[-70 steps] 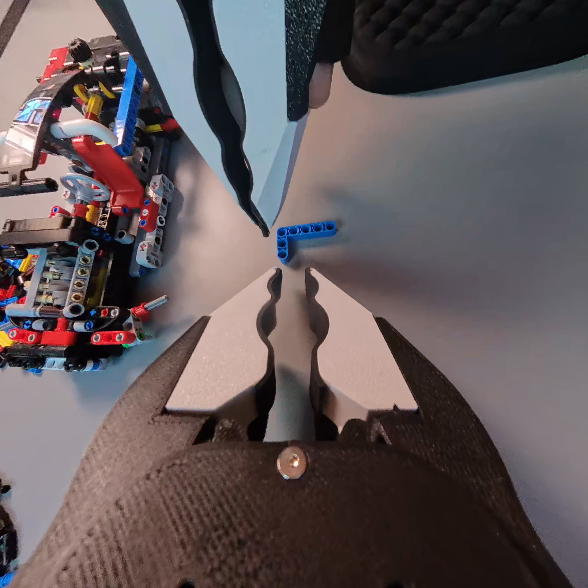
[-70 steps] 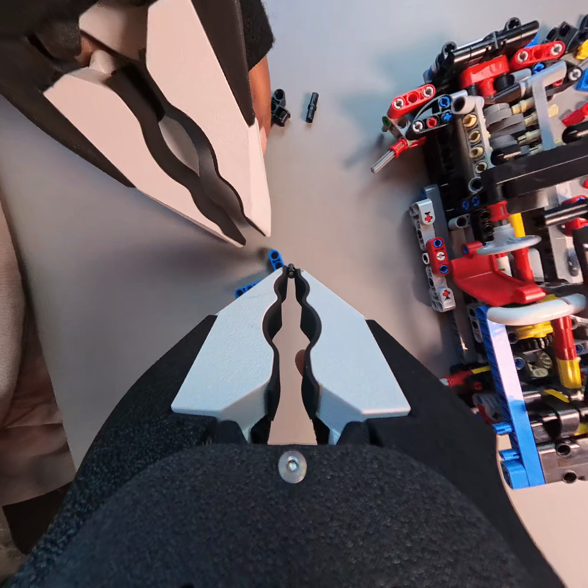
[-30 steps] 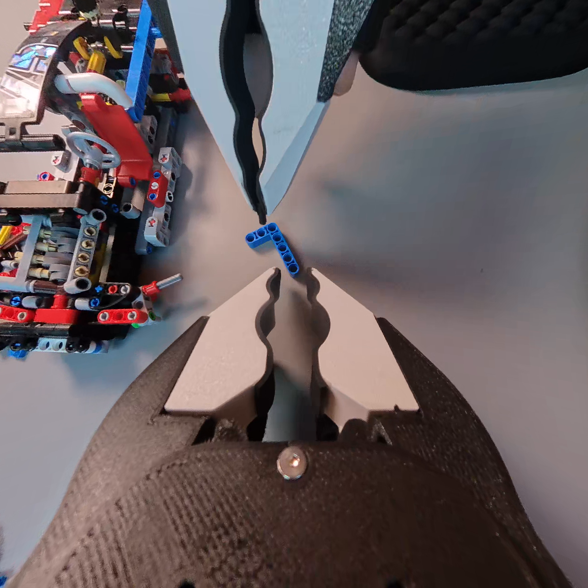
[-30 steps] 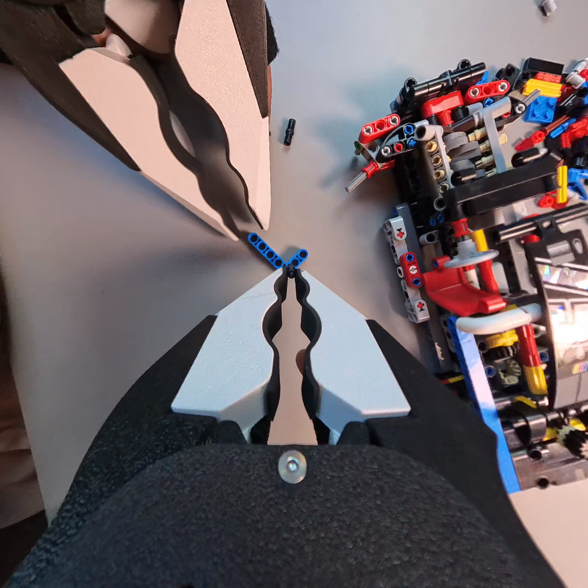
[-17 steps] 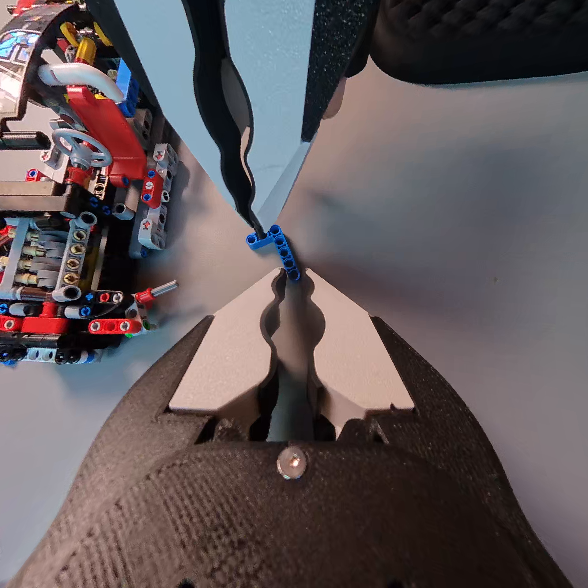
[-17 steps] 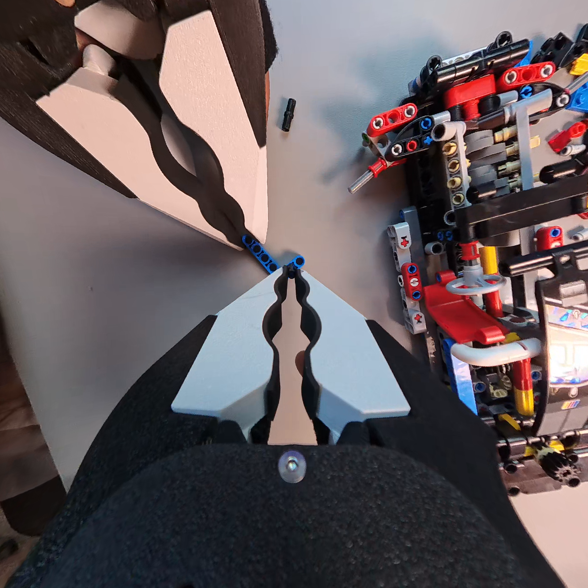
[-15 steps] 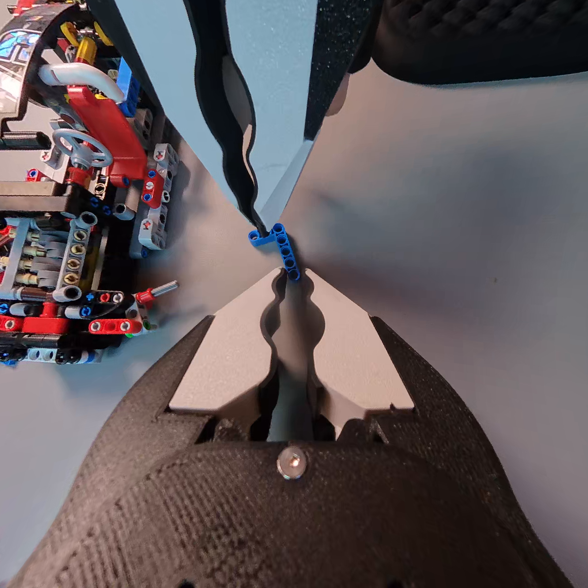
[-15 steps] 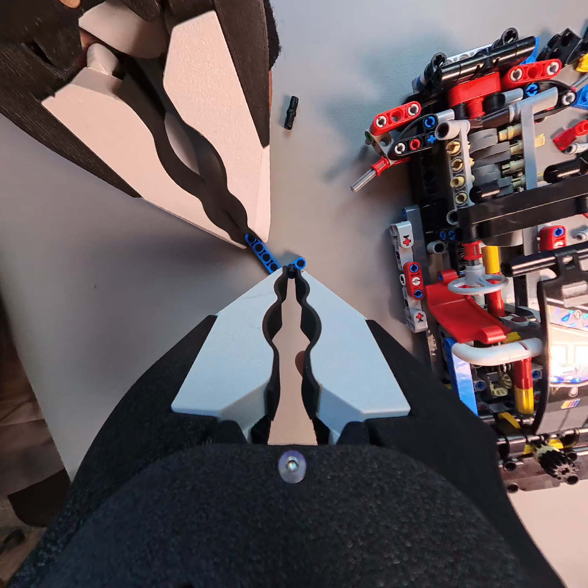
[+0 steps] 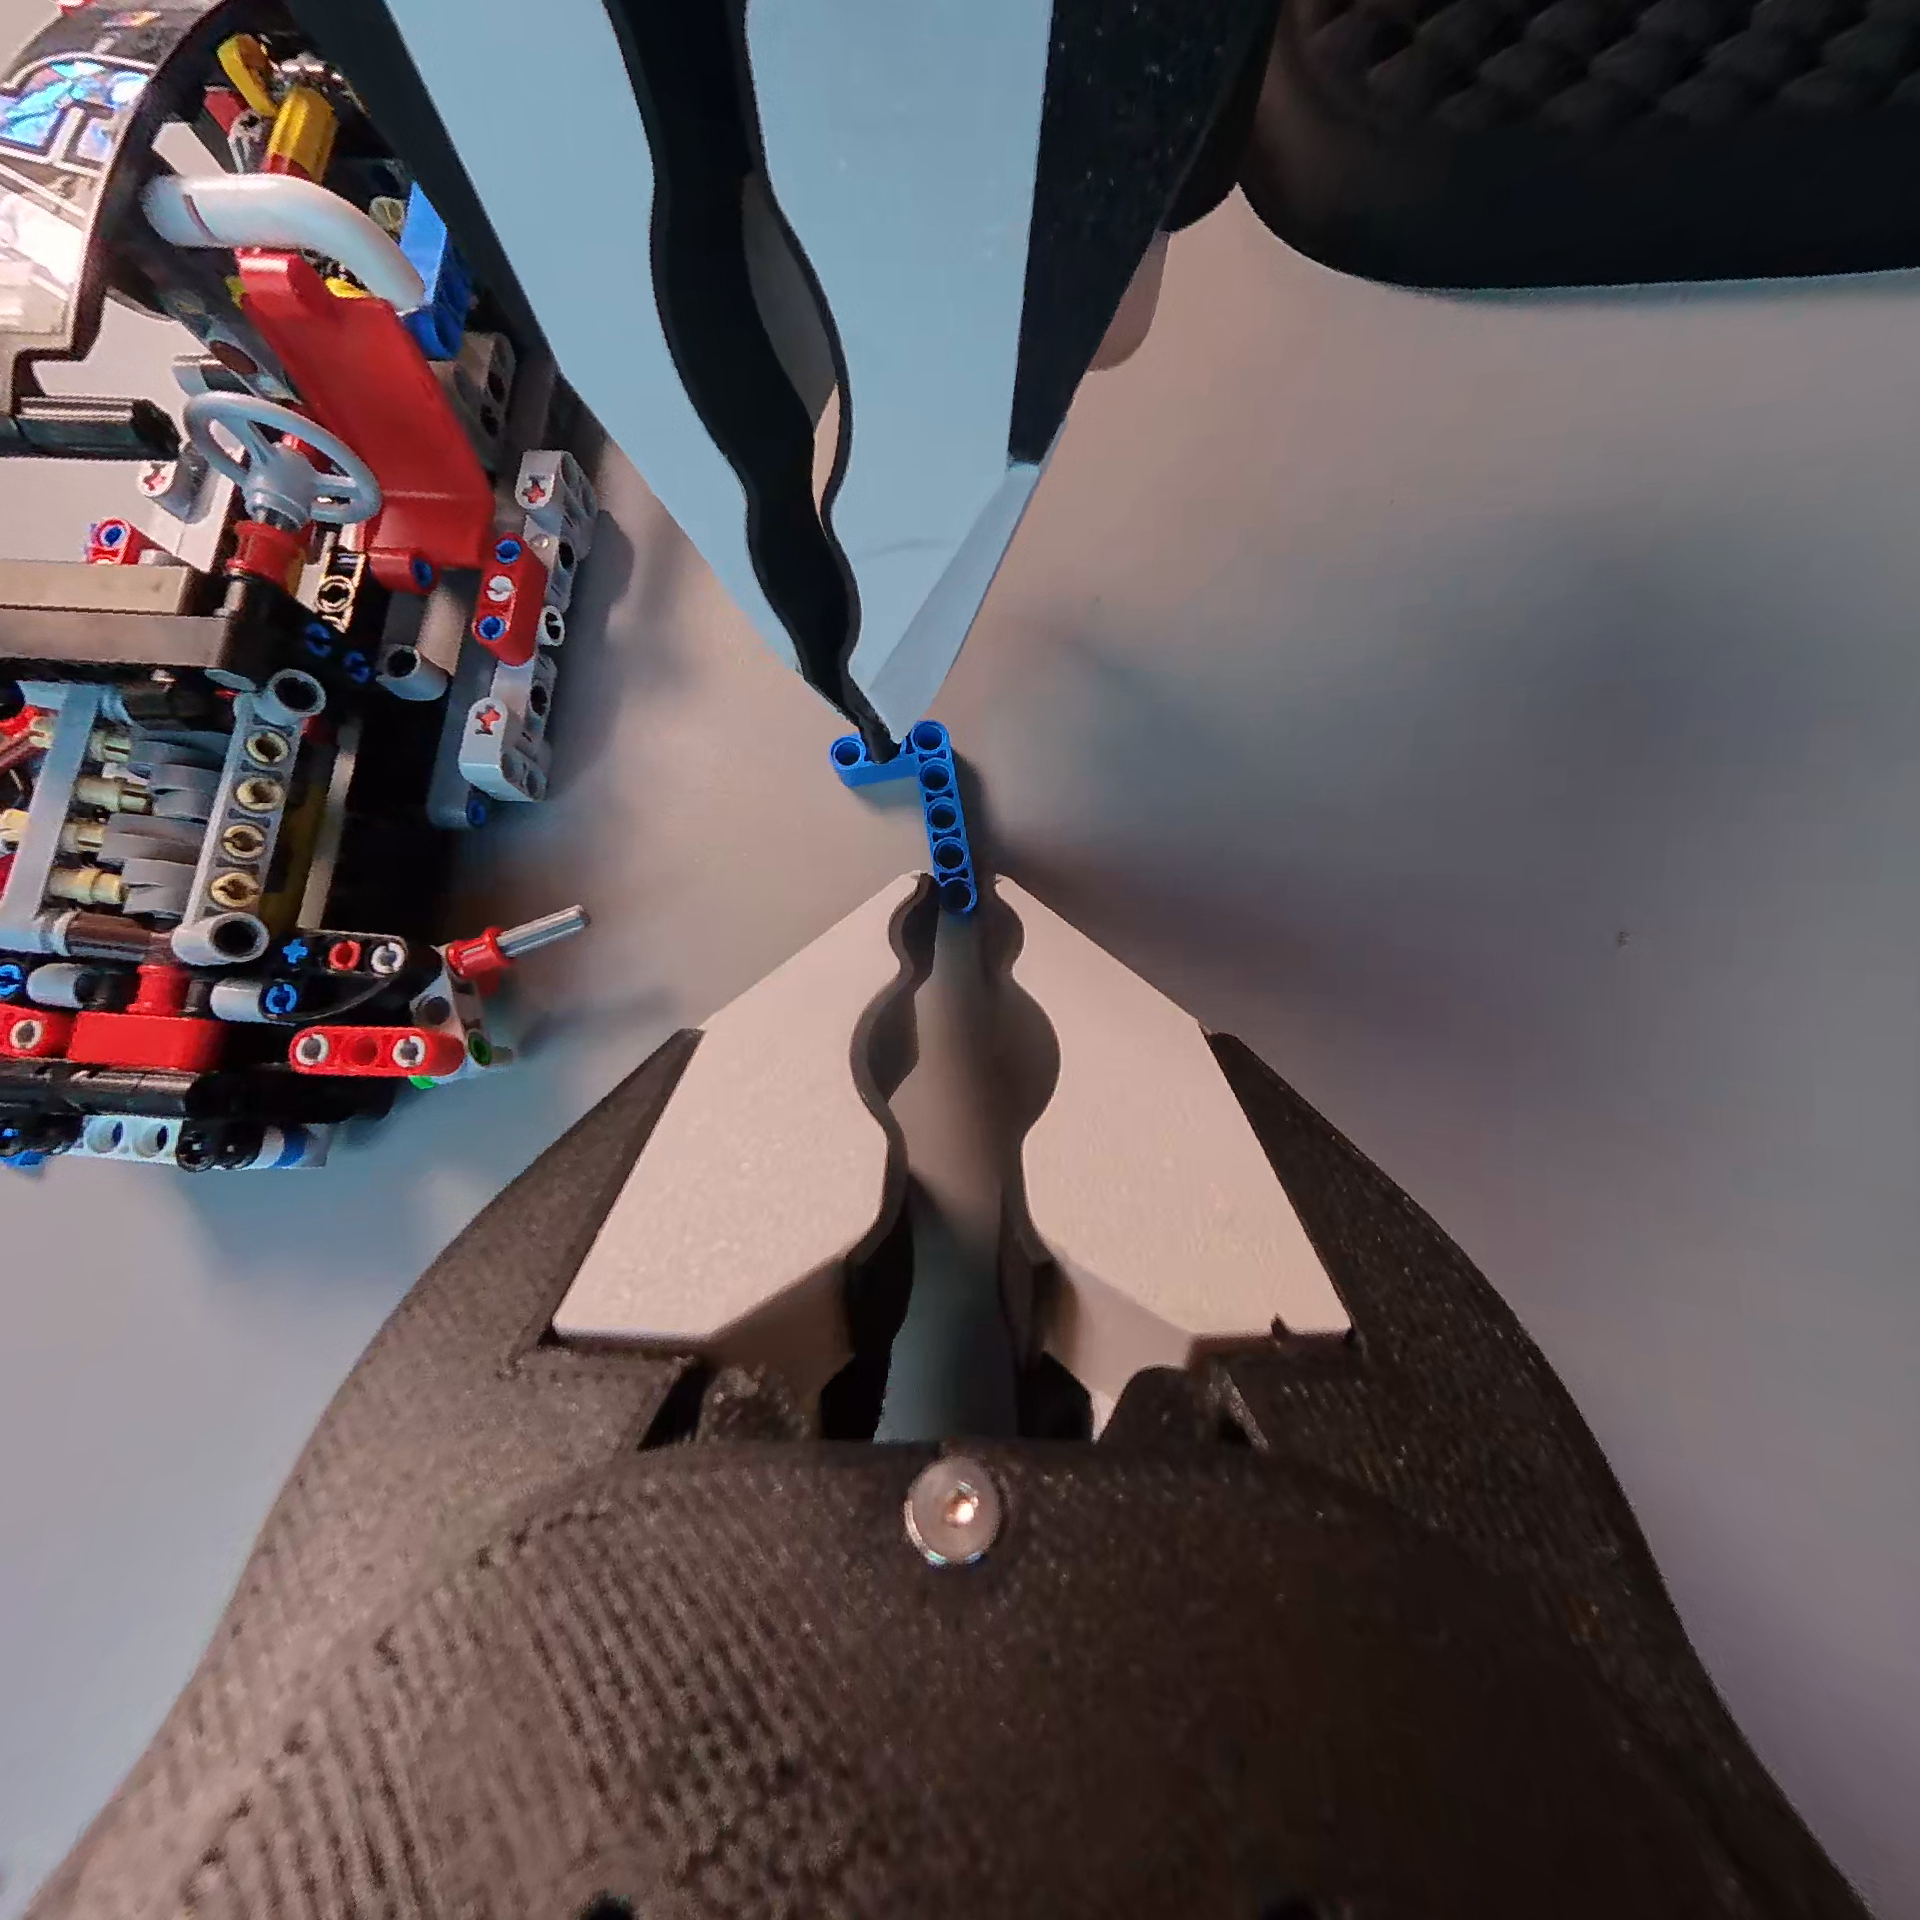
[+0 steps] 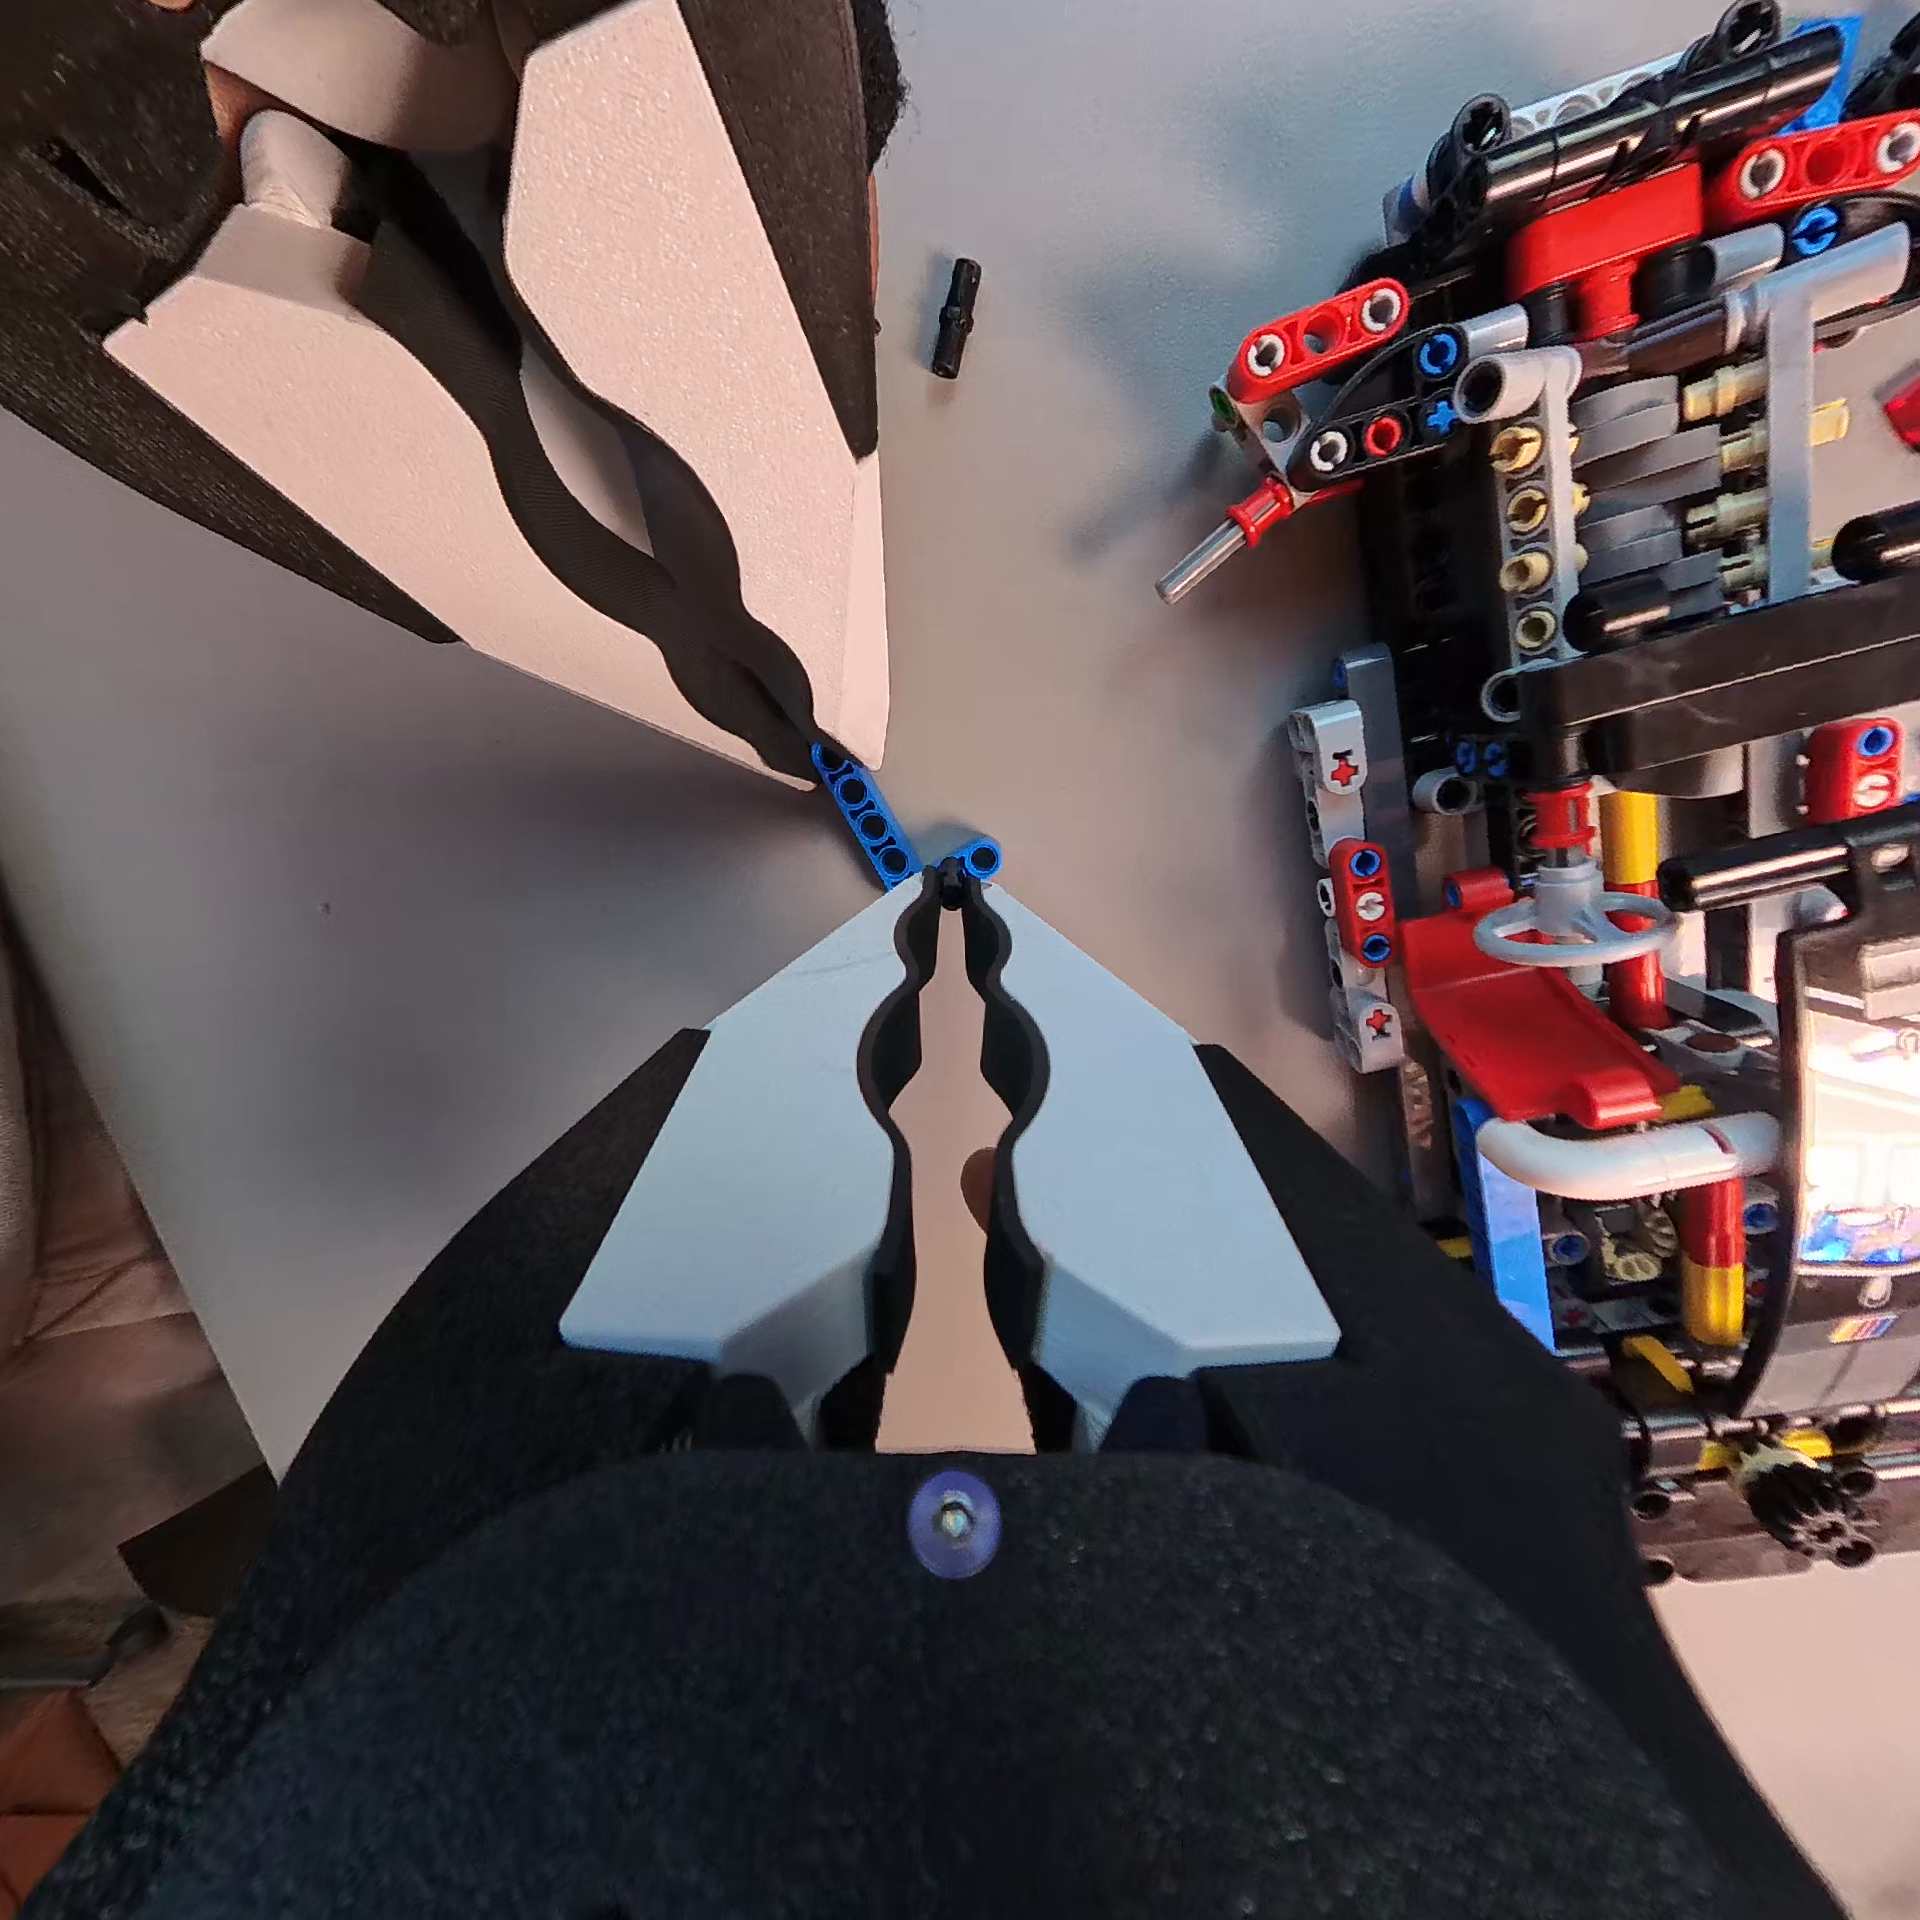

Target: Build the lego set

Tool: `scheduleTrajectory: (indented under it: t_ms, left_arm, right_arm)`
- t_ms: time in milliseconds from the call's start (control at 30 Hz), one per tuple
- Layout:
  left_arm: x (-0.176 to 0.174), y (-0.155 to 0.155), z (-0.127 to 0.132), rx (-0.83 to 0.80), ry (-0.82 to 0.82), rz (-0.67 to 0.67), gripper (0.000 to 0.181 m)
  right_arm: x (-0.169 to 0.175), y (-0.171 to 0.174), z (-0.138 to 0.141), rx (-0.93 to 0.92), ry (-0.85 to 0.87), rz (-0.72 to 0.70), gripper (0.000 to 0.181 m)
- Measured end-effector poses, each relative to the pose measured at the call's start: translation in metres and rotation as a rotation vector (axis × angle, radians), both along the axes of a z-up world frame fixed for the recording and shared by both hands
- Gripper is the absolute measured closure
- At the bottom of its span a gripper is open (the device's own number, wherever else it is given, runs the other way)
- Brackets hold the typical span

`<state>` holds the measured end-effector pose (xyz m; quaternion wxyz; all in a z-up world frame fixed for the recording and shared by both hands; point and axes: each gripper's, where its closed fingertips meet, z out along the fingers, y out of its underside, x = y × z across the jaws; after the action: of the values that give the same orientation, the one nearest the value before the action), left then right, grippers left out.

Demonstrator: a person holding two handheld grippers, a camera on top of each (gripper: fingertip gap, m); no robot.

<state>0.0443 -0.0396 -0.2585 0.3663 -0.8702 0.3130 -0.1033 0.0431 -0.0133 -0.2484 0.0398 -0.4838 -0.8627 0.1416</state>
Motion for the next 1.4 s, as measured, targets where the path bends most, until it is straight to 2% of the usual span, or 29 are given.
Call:
scheduleTrajectory:
  t_ms: [367,900,967,1400]
  left_arm:
    - [-0.0002,0.0003,0.0001,0.003,-0.002,-0.004,0.175]
    - [-0.0003,0.001,0.0003,0.038,0.025,-0.013,0.175]
    - [-0.0002,0.0021,0.0005,0.052,0.031,-0.02,0.176]
    - [-0.001,0.0025,0.0002,0.057,0.038,-0.024,0.176]
  right_arm:
    - [0.0003,0.001,-0.0005,0.007,-0.003,-0.006,0.179]
    - [-0.001,0.0006,-0.0003,0.093,0.014,0.11,0.179]
    - [0.0046,0.0003,-0.0039,0.11,-0.025,0.13,0.18]
    - [0.001,0.0002,-0.0071,0.106,-0.054,0.153,0.179]
